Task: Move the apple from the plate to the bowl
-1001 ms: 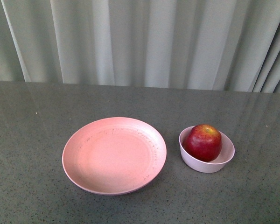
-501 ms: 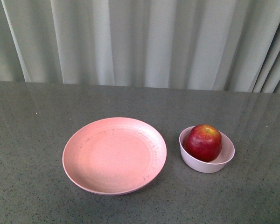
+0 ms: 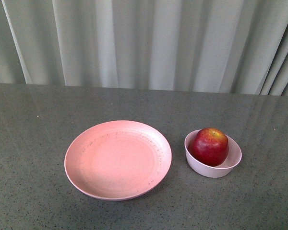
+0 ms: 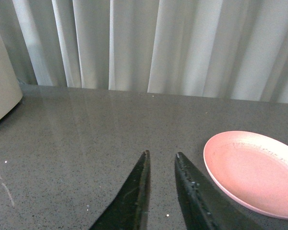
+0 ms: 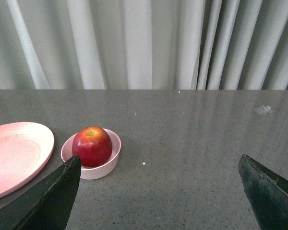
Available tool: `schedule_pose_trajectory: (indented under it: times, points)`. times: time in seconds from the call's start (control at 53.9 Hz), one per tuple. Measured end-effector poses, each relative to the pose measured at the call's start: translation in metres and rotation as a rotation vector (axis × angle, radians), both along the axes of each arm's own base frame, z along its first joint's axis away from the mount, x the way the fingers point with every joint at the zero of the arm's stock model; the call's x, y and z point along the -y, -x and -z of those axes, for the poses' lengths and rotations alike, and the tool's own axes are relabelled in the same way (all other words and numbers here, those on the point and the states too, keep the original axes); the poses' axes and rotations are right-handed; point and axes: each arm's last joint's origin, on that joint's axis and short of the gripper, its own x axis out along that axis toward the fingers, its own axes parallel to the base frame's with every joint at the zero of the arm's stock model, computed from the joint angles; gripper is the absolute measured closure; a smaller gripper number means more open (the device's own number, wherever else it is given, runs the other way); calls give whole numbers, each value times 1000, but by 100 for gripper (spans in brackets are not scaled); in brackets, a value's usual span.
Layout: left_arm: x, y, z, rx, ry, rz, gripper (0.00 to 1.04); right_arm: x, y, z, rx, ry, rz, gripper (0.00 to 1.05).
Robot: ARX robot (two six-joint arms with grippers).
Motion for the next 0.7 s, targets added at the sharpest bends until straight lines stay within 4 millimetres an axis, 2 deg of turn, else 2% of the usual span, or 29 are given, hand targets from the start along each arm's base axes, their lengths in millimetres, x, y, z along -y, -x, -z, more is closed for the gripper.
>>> schedule_pose_trajectory:
  times: [0.093,0.445,0.705]
  points:
    - [0,0,0,0,0,0,65,0,0,0,0,0,0,9]
    - [0,0,0,0,0,0,8,0,0,0,0,0,0,9]
    - [0,0,0,0,-3,0,9,0,0,0,0,0,0,9]
